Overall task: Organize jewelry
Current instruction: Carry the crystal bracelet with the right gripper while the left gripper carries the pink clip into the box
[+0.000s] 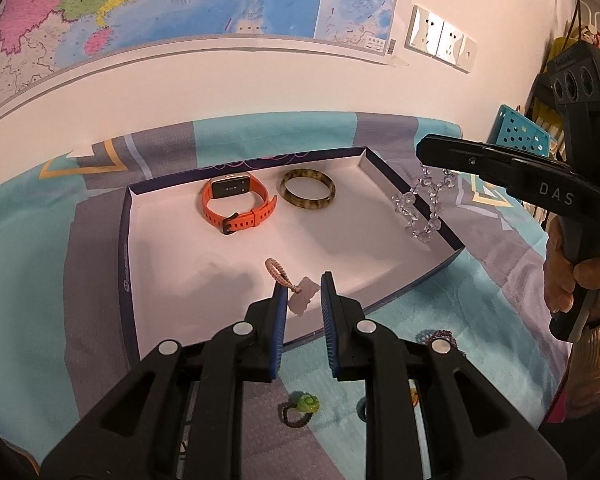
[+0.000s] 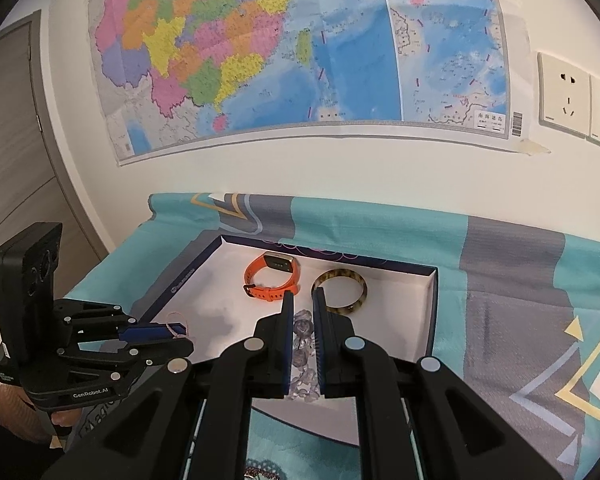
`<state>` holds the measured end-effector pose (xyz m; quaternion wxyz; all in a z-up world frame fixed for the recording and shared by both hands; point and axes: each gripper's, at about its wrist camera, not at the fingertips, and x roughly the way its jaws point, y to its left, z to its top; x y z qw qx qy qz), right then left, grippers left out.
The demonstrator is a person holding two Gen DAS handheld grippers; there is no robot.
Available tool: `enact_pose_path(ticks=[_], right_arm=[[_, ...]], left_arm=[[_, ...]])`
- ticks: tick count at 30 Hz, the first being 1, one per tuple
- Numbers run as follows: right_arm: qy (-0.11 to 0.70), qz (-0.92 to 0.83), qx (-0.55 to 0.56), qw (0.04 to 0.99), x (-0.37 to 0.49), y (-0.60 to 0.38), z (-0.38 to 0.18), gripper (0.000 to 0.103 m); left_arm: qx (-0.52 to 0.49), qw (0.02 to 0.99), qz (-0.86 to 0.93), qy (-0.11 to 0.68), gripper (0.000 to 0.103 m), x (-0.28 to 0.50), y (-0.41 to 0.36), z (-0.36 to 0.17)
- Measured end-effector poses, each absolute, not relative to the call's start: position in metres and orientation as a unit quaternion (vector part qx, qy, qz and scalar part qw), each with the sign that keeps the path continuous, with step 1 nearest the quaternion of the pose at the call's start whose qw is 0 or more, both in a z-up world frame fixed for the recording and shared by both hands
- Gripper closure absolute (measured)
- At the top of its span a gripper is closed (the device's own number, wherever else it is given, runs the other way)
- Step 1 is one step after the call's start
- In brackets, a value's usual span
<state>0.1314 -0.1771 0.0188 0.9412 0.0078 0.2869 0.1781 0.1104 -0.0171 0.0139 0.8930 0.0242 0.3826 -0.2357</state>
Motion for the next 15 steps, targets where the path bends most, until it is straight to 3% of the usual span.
enact_pose_path(ticks=[15], right_arm=[[0.298,0.174,0.008,0.938,0.150,-0.176,0.011,0.095]], left_arm=[[0.023,0.892,-0.229,0.388,0.086,0.122,-0.018,0.009]])
